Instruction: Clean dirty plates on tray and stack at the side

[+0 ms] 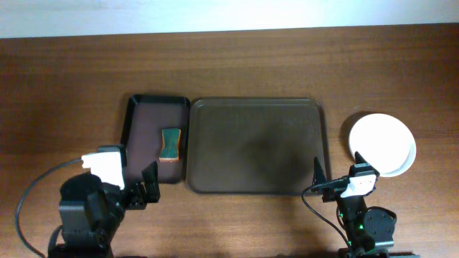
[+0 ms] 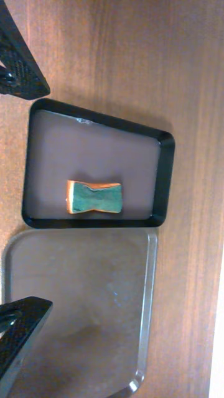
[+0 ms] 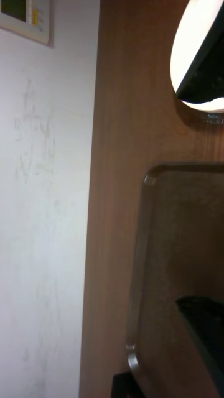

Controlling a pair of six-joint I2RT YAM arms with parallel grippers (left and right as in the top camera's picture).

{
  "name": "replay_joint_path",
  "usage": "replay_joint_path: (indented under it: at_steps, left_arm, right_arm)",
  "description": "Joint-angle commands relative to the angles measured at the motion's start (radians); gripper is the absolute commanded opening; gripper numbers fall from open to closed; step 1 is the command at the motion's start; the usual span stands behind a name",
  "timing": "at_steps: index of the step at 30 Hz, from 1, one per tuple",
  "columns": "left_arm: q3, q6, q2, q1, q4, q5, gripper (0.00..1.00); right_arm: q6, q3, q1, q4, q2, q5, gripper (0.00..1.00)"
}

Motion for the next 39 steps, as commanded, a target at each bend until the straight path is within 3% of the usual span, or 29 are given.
replay_joint_path:
  at_steps: [1, 4, 8, 13, 19, 39]
  left_arm:
    - [-0.187, 0.016, -0.141, -0.002, 0.131, -0.010, 0.99]
    - [-0.443, 0.016, -0.347, -0.002, 0.338, 0.006, 0.99]
    - [-0.658, 0.012, -0.541, -0.002, 0.594, 0.008, 0.99]
    - [-0.821, 0.026, -0.576, -0.002, 0.991, -0.053, 1.00]
    - [-0.825, 0.039, -0.576, 0.001, 0.781, -0.029, 0.99]
    - [-0.824, 0.039, -0.576, 0.001, 0.779, -0.030, 1.00]
  right_arm:
    - [-0.006, -0.005, 0.010, -0.006, -0.011, 0.009, 0.99]
    - [-0.006, -0.005, 0.010, -0.006, -0.011, 0.009, 0.99]
    - [-0.006, -0.005, 0.010, -0.006, -0.011, 0.009, 0.99]
    - [-0.006, -0.005, 0.010, -0.006, -0.011, 0.009, 0.99]
    - [-0.006, -0.005, 0.010, -0.006, -0.011, 0.009, 0.99]
    - [-0.006, -0.005, 0.010, -0.006, -0.011, 0.009, 0.99]
